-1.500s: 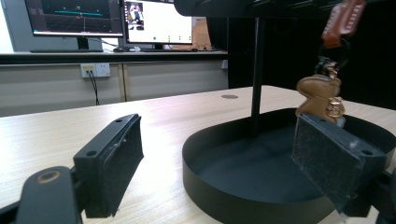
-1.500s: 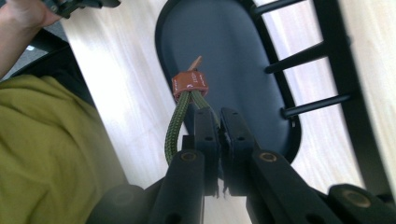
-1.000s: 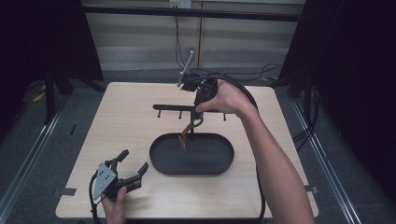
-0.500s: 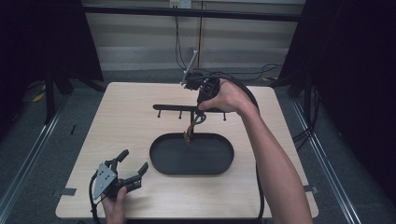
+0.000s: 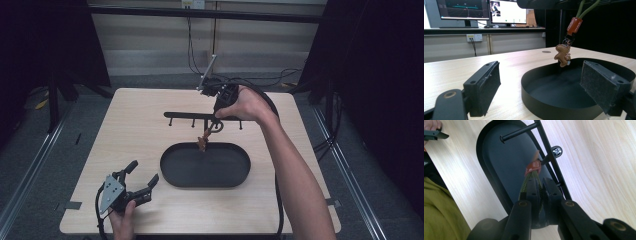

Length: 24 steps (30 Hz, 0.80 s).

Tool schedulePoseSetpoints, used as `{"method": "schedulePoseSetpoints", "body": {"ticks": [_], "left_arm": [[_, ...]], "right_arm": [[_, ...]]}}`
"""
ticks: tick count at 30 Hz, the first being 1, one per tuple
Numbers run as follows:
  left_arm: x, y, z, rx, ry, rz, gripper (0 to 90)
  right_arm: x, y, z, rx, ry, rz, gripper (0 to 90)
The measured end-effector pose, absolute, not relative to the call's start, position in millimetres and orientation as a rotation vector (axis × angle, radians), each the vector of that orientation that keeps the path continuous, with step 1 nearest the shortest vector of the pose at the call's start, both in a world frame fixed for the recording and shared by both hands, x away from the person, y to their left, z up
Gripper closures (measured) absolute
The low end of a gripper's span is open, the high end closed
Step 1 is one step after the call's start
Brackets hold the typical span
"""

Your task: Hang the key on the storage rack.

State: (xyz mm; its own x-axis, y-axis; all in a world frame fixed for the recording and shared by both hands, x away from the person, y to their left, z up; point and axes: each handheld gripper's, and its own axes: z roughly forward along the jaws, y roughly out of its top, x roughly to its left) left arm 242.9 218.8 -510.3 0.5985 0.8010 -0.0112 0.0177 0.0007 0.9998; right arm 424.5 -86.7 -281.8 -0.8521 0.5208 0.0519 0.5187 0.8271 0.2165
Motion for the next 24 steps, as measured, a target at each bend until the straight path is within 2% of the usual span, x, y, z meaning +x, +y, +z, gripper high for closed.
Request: {"method": "schedulePoseSetpoints", "body": {"ticks": [6, 18, 24], "left_arm": [[243.0, 218.7, -510.4, 1.452, 0.738, 0.714, 15.9], [242.9, 219.0, -510.2, 1.457, 0.739, 0.713, 15.9], [243.0, 218.6, -510.3, 1.452, 0.742, 0.713, 15.9]], "right_arm": [[425.1, -90.0, -282.8, 0.878, 2.977, 0.345, 81.5], [425.9, -94.0, -283.7, 0.884, 2.971, 0.349, 82.6], [424.7, -95.7, -283.9, 0.886, 2.976, 0.383, 77.9]]}}
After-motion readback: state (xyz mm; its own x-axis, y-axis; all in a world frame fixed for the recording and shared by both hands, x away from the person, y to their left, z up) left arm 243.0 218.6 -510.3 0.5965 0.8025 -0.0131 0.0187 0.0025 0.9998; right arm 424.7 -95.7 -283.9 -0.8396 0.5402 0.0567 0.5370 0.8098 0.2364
